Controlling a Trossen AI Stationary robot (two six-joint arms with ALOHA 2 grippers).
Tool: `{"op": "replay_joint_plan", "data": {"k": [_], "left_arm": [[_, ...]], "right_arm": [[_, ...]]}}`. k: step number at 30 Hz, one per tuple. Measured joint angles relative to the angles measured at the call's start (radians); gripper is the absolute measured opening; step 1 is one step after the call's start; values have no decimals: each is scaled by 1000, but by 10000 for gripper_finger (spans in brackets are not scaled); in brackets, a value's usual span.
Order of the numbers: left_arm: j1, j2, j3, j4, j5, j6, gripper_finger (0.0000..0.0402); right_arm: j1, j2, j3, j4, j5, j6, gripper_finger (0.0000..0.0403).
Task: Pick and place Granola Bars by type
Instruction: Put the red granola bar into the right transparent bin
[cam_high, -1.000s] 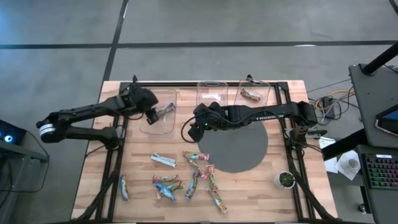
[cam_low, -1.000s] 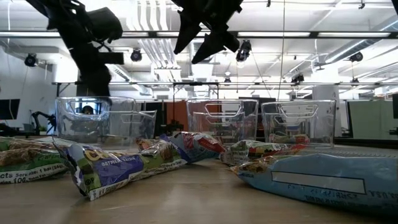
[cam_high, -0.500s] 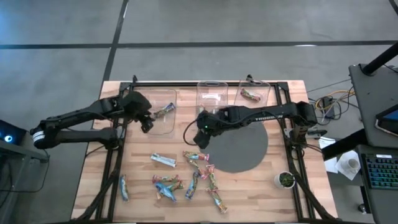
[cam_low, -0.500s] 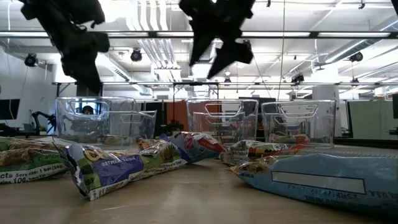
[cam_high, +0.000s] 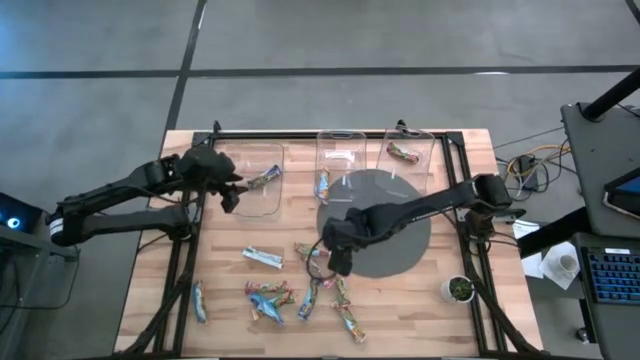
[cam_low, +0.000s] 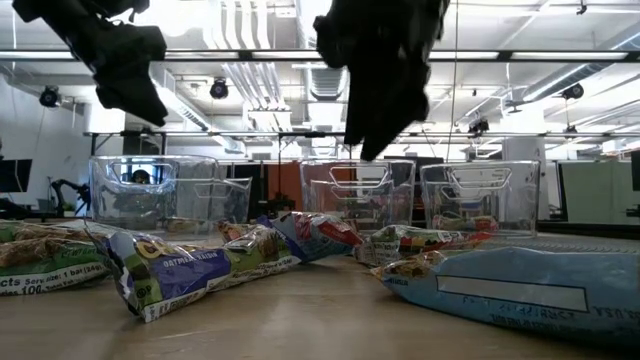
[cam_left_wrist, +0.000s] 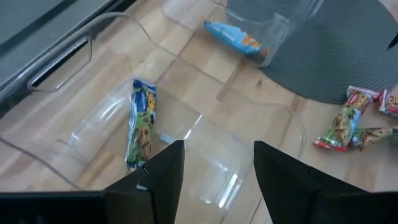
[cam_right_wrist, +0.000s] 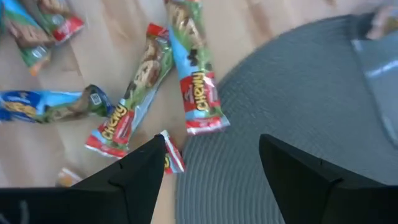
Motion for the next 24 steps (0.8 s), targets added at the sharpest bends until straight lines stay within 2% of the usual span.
{"op": "replay_joint_plan", "data": {"k": [4,15,19,24], "left_arm": [[0,10,0,13,0,2,176],[0,13,-1,11,0,0,176],[0,13,-1,11,0,0,176],[0,14,-1,10,0,-2,176]], "right_arm": [[-1,58,-25,71,0,-14,249],[-5,233,48,84,3,-86,249],[-5,261,77,84,7,-82,247],[-10,267,89,84,7,-74,217]]}}
